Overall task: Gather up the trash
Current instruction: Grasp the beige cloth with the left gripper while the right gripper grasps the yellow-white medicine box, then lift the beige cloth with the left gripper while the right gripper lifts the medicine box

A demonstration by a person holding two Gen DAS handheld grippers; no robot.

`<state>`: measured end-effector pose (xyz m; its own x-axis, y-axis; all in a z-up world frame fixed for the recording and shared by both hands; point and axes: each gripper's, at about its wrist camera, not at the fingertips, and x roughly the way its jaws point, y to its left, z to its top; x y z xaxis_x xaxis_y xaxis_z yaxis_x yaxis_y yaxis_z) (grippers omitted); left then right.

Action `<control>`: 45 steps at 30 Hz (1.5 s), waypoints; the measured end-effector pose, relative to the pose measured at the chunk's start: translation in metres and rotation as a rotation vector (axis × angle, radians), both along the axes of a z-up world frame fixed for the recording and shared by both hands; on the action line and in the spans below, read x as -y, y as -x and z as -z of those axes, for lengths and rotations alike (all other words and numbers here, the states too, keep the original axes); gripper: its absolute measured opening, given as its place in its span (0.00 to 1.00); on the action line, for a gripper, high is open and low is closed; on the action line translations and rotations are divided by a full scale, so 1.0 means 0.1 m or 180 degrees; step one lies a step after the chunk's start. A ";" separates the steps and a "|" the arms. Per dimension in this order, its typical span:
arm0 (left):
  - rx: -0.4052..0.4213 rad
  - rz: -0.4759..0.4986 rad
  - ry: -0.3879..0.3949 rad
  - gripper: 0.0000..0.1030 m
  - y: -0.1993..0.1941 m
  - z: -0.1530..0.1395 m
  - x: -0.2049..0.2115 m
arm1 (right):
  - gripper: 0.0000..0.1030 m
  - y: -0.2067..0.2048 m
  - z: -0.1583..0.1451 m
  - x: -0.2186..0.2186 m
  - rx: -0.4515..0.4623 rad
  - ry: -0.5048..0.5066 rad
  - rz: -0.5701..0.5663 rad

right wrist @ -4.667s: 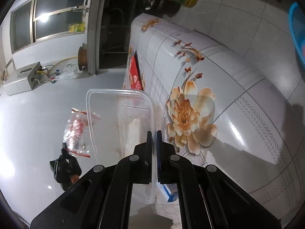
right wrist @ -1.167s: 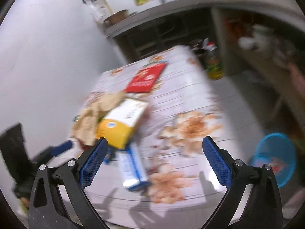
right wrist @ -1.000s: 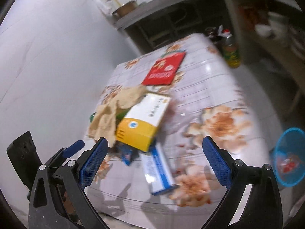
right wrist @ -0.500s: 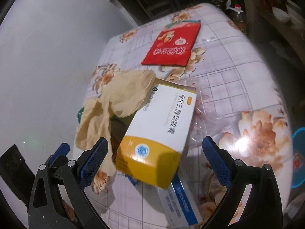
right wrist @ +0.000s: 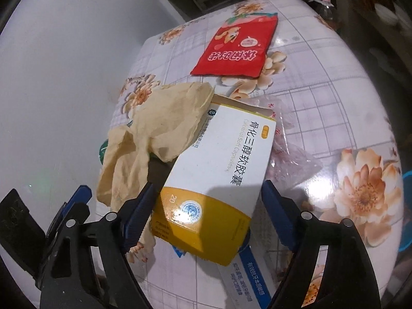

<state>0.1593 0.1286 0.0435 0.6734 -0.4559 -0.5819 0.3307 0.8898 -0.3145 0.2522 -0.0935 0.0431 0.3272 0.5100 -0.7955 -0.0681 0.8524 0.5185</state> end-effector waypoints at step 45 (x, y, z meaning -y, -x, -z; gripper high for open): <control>-0.0152 0.0168 -0.0808 0.02 -0.67 -0.13 0.29 | 0.80 0.32 -0.10 0.13 0.0291 -0.0161 0.0059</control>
<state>0.2265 0.1001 0.0569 0.6216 -0.3250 -0.7128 0.3688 0.9242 -0.0997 0.2203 -0.1063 0.0528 0.4069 0.5421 -0.7353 -0.1017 0.8268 0.5533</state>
